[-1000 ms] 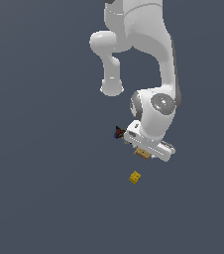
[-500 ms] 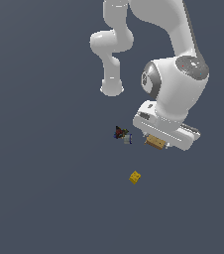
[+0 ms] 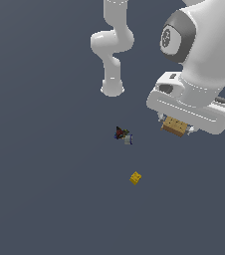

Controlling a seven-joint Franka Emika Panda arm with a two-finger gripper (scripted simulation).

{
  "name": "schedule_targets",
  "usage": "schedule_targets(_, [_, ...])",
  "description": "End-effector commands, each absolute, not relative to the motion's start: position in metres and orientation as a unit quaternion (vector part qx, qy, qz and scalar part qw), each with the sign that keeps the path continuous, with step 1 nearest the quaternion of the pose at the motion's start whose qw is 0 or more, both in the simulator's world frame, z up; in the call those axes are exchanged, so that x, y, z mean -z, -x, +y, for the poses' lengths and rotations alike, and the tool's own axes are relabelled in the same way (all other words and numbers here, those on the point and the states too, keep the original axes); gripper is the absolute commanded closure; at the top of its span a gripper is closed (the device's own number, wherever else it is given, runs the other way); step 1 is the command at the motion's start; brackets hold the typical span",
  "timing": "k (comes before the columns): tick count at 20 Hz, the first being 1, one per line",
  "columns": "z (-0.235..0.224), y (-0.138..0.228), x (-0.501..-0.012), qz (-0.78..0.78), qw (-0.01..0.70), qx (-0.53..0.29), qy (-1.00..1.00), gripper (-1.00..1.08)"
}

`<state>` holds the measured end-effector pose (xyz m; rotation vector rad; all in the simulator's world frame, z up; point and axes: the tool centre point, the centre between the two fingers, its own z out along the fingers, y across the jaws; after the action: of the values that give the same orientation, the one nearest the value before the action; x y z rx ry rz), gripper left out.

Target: Pick up a designated object from a clutter of objects.

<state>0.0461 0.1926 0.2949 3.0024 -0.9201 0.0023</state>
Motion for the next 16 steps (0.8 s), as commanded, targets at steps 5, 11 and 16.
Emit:
schedule_targets(5, [0.208, -0.053, -0.354, -0.292, 0.001, 0.0, -0.956, 1.08])
schedule_targets(11, [0.217, -0.058, -0.389, -0.292, 0.0, 0.0, -0.956, 1.08])
schedule_targets(16, [0.222, -0.061, -0.404, -0.292, 0.0, 0.0, -0.956, 1.08])
